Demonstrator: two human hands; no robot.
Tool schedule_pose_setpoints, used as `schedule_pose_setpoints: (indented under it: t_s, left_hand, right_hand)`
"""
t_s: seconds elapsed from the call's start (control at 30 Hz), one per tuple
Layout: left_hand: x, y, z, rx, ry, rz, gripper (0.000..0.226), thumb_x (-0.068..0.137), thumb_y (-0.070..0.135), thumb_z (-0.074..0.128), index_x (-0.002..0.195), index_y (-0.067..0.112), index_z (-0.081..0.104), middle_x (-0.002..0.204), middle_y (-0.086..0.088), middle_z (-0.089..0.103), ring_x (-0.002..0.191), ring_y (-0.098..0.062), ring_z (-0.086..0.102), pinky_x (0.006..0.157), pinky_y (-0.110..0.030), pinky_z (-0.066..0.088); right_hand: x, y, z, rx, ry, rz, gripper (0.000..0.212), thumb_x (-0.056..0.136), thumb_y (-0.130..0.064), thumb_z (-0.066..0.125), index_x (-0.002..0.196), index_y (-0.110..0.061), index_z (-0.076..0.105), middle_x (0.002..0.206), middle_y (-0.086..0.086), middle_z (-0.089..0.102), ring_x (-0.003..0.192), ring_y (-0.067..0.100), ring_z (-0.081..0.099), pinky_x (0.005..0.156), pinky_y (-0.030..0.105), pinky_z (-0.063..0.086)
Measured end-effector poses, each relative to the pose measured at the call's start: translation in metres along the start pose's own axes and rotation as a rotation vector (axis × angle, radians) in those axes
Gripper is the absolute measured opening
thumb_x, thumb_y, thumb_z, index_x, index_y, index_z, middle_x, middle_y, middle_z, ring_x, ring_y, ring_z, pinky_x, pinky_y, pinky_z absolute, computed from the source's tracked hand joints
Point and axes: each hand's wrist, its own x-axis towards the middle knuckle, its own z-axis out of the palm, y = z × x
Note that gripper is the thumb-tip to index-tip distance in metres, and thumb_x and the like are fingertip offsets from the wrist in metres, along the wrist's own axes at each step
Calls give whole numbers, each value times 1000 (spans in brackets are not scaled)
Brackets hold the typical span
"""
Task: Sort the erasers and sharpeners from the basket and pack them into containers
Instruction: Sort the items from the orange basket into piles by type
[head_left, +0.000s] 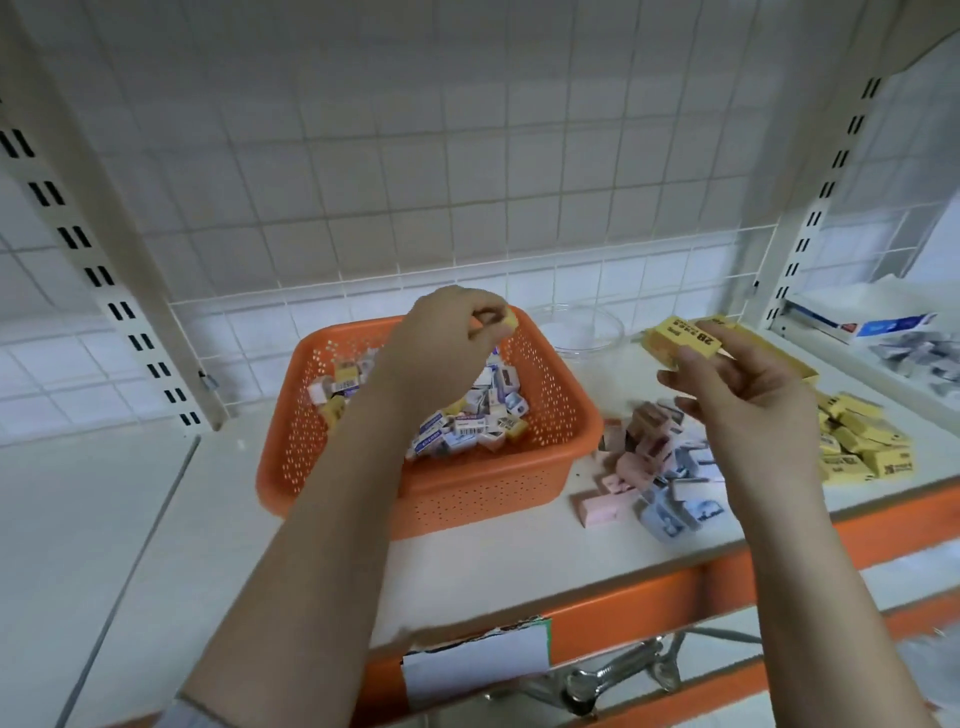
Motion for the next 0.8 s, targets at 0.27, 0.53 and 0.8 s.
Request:
schedule_pose_setpoints:
  t_s: [0.27, 0.53, 0.8]
  left_hand:
    - [-27, 62, 59, -96, 107, 186, 28, 94, 16, 52, 119, 12, 62, 101, 4, 53, 86, -2, 44, 77, -4, 31]
    - [-37, 138, 143, -68, 150, 8, 24, 93, 25, 54, 113, 16, 63, 102, 4, 56, 90, -9, 50, 79, -18, 37]
    - [-53, 182, 189, -42, 149, -174, 32, 90, 25, 60, 120, 17, 63, 112, -1, 58, 105, -17, 54, 84, -20, 37]
  right_hand:
    - [26, 16, -81, -73, 196, -21, 13, 94, -15, 56, 103, -22, 49, 96, 1, 68, 69, 4, 69, 57, 19, 54]
    - [83, 47, -184, -430, 31, -68, 20, 85, -23, 68, 103, -17, 65, 97, 2, 64, 84, 16, 58, 72, 24, 44]
    - [127, 75, -200, -654, -214, -74, 21, 87, -27, 66, 97, -9, 70, 71, -10, 57, 64, -1, 50, 56, 4, 37]
